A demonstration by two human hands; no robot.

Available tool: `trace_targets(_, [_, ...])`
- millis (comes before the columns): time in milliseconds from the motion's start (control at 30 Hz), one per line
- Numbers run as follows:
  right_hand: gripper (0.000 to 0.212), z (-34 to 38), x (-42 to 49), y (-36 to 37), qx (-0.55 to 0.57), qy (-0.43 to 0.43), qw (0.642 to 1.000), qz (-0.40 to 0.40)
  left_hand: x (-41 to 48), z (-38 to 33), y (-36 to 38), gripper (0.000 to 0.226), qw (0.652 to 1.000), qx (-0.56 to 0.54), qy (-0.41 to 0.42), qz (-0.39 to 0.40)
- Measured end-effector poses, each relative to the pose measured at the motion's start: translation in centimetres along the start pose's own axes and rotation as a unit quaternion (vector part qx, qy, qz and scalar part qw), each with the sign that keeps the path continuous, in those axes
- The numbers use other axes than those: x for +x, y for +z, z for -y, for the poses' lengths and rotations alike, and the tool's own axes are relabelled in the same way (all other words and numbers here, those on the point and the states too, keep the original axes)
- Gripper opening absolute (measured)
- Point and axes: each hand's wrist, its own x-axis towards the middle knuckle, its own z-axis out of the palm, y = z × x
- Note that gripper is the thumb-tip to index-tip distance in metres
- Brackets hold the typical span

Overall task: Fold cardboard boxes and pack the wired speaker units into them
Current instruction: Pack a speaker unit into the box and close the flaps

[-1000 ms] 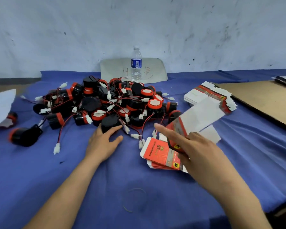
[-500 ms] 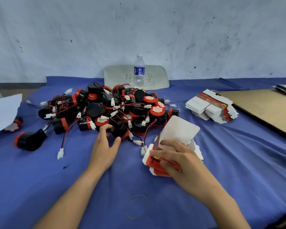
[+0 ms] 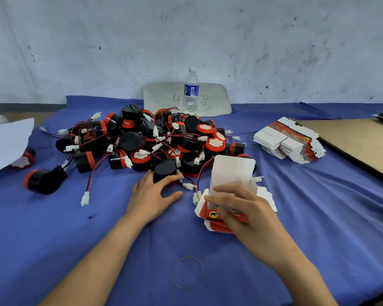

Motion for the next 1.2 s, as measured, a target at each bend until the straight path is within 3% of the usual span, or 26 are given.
trace_targets(133, [0.031,-0.2,-0.1,0.2,0.041,-0.008,0.999,-0.03,-0.4,-0.3,-0.3,0.031,0.981,-0.169,0.02,-0.093])
trace_targets(300, [0.032,-0.3,0.0,0.1,0.066,0.005,0.996,-0.067,-0.9,-2.5,-1.6,0.027,0.915,-0.333,0.07,-0.218])
trace_targets(400, [0.038,0.1,-0.1,0.0,0.065,-0.004,0.991,-0.12,-2.2,-3.7,-2.9,0.026,0.864,-0.402,0.152,-0.263])
trace_targets(500, [0.053,0.6,-0.1,-0.1,0.19,0.009,0.974,-0.123,-3.5,-5.0,-3.0,0.034,0.824,-0.426,0.261,-0.268])
trace_targets(567, [0.066,0.9,-0.1,0.0,0.29,0.01,0.95,-0.111,-4.2,-6.2,-2.9,0.037,0.81,-0.441,0.29,-0.255])
trace_targets(800, [0.076,1.8,-0.2,0.1,0.478,-0.007,0.878,0.0,-6.6,-8.8,-3.0,0.04,0.802,-0.334,0.444,-0.217])
trace_targets(1067, [0.069,1.1,0.3,0.3,0.625,0.01,0.78,0.016,-6.6,-9.1,-2.6,0.043,0.828,-0.313,0.442,-0.141])
trace_targets(1200, [0.064,0.6,0.4,0.6,0.677,0.042,0.734,-0.008,-6.4,-8.7,-2.4,0.049,0.86,-0.247,0.423,-0.146])
